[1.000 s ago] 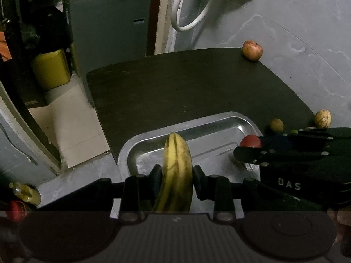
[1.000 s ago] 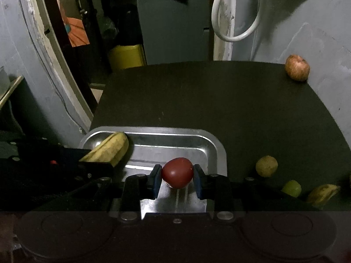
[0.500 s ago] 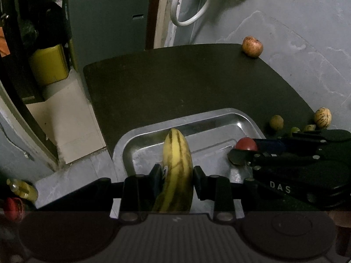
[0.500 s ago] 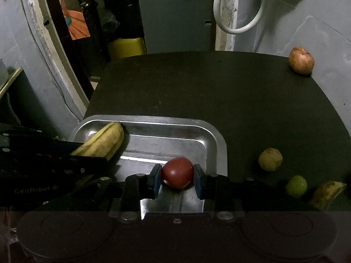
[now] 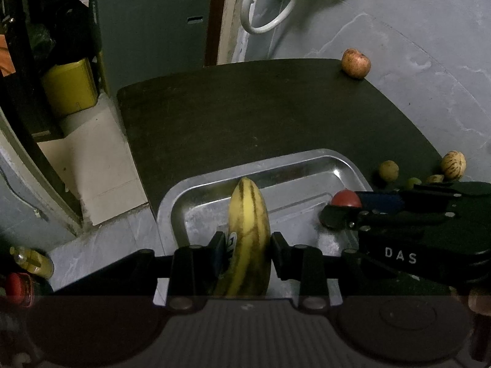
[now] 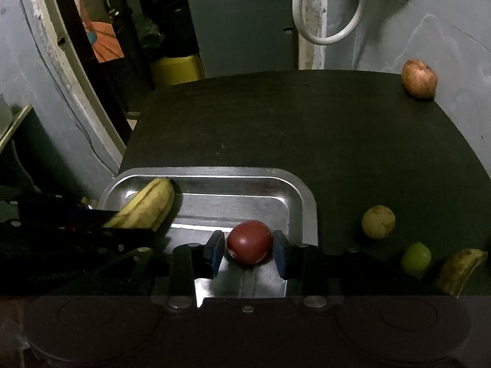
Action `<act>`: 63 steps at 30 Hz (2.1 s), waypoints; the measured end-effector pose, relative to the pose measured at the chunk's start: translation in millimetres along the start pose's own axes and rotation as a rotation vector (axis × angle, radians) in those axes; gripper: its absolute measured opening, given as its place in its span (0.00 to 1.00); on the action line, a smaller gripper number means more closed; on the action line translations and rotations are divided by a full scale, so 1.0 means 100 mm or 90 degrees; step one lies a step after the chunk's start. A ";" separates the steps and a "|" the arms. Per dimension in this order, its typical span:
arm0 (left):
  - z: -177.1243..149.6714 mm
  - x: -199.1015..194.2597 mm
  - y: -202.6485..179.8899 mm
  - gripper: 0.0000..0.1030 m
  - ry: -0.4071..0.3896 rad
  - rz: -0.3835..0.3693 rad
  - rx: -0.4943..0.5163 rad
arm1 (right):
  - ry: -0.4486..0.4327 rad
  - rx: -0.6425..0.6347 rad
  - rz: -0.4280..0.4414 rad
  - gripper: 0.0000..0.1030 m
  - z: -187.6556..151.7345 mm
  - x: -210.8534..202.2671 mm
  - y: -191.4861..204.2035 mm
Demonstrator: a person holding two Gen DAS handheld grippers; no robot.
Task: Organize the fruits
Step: 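Carry the banana with the left tool over the tray while the right tool carries the tomato, then open the left tool to drop the banana while the right tool releases the tomato into the tray, then move both tools back over the remaining fruits on the table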
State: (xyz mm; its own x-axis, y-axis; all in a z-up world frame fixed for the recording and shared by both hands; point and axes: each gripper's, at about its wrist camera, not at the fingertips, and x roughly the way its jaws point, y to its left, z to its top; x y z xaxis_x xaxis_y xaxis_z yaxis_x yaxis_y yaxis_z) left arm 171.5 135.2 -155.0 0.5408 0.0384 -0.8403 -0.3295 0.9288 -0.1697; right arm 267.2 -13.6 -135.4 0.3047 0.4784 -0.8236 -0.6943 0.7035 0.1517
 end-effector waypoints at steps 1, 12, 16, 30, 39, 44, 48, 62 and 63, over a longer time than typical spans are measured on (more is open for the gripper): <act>0.00 0.00 0.00 0.34 -0.001 0.000 0.001 | -0.002 0.000 0.000 0.36 0.01 -0.01 0.00; 0.06 -0.08 -0.02 0.50 -0.020 0.008 0.007 | -0.021 0.024 0.002 0.44 0.06 -0.17 -0.05; 0.09 -0.12 -0.01 0.57 -0.029 0.015 0.008 | -0.038 0.041 0.006 0.51 0.11 -0.31 -0.07; 0.17 -0.47 -0.07 0.96 -0.078 0.031 0.004 | -0.153 0.071 0.000 0.96 0.20 -1.19 -0.07; 0.12 -0.75 -0.12 0.99 -0.101 0.008 -0.014 | -0.203 0.101 -0.016 0.99 -0.05 -1.78 -0.09; 0.03 -0.94 -0.14 0.99 -0.111 -0.022 -0.026 | -0.221 0.118 -0.018 0.99 -0.25 -2.03 -0.02; -0.06 -1.12 -0.20 0.99 -0.118 -0.019 -0.013 | -0.223 0.110 -0.041 0.99 -0.45 -2.24 0.08; -0.43 -1.56 -0.52 1.00 -0.137 -0.107 0.040 | -0.257 0.278 -0.056 0.99 -1.58 -2.96 -0.35; -0.43 -1.58 -0.56 1.00 -0.139 -0.113 0.040 | -0.278 0.281 -0.060 0.99 -1.66 -3.04 -0.36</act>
State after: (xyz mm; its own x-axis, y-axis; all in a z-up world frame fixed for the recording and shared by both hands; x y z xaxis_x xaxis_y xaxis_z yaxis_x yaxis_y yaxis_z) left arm 70.7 61.5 -34.9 0.7414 -0.0548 -0.6688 -0.1701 0.9487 -0.2664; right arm 90.8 -271.6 18.6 0.6550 0.5083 -0.5591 -0.3453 0.8595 0.3768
